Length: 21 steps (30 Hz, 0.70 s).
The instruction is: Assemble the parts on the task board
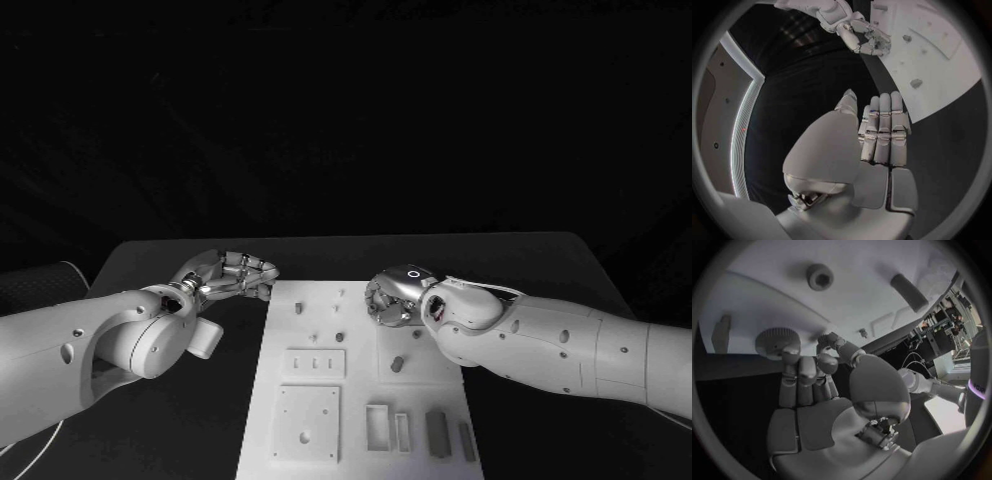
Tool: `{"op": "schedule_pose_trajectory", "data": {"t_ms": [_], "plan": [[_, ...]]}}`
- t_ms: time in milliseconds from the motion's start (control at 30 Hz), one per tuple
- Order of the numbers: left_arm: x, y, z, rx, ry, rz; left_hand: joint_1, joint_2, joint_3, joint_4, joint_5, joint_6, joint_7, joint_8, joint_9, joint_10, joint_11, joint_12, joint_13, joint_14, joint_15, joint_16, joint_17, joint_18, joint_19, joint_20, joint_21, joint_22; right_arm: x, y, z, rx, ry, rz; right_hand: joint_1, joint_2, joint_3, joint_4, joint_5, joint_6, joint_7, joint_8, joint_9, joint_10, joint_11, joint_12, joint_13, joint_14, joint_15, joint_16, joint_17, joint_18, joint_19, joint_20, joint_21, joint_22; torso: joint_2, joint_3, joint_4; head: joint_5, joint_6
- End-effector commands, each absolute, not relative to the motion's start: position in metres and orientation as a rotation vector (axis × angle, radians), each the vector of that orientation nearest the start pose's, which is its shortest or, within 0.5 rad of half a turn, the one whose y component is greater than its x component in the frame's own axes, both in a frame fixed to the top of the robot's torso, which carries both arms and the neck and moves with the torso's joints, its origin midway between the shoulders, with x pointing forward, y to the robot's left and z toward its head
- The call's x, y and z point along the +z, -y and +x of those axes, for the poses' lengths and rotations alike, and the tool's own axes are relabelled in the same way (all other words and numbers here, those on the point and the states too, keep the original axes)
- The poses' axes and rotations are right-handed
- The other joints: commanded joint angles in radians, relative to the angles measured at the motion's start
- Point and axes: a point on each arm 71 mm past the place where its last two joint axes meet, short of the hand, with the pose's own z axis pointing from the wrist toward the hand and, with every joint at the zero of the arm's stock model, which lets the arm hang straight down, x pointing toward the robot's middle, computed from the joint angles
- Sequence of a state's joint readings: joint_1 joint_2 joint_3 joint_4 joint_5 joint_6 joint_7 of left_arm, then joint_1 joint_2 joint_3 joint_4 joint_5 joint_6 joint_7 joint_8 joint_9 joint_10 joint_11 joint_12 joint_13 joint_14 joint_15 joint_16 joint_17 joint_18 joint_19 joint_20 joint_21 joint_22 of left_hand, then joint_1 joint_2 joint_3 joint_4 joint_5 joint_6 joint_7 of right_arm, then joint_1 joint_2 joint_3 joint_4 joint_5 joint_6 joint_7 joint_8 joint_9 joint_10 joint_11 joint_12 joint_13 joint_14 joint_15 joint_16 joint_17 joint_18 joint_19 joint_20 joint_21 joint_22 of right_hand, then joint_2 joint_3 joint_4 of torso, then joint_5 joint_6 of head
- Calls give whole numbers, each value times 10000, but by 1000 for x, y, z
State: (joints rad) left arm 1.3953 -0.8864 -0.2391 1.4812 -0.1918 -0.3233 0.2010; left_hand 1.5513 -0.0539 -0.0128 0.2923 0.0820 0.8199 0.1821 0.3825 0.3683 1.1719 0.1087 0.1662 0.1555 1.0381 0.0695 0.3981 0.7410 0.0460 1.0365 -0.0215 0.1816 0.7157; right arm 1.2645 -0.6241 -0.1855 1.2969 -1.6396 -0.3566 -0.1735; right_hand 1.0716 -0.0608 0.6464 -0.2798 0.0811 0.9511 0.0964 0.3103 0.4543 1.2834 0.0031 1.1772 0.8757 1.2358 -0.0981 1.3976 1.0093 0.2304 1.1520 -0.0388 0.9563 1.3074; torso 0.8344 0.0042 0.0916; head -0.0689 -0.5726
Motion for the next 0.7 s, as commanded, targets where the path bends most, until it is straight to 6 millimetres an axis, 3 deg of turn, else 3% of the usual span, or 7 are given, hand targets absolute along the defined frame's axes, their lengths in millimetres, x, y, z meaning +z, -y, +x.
{"op": "schedule_pose_trajectory", "data": {"t_ms": [33,700], "plan": [[-164,-248,505,-12262,-16200,-9159,70,26,-7,-7,34,53,-18,-42,-5,90,15,-34,18,11,10,-48,14,93,-6,-56,-52,-6,-204,152,518,4250,-15994,-3833,-82,-89,87,4,-22,232,123,61,25,28,-71,43,-15,35,-63,65,-3,314,56,-2,57,183,-1,9,-1,7,17],[-164,-248,506,-12176,-16129,-9171,81,27,-9,-10,35,62,-20,-50,-3,97,14,-45,28,15,9,-67,38,87,-1,-62,-64,-5,-183,121,524,4315,-15050,-3521,-225,-361,206,186,-48,388,61,89,77,119,-134,21,-74,169,-118,117,21,314,140,-50,105,166,1,-3,24,34,75]]}}
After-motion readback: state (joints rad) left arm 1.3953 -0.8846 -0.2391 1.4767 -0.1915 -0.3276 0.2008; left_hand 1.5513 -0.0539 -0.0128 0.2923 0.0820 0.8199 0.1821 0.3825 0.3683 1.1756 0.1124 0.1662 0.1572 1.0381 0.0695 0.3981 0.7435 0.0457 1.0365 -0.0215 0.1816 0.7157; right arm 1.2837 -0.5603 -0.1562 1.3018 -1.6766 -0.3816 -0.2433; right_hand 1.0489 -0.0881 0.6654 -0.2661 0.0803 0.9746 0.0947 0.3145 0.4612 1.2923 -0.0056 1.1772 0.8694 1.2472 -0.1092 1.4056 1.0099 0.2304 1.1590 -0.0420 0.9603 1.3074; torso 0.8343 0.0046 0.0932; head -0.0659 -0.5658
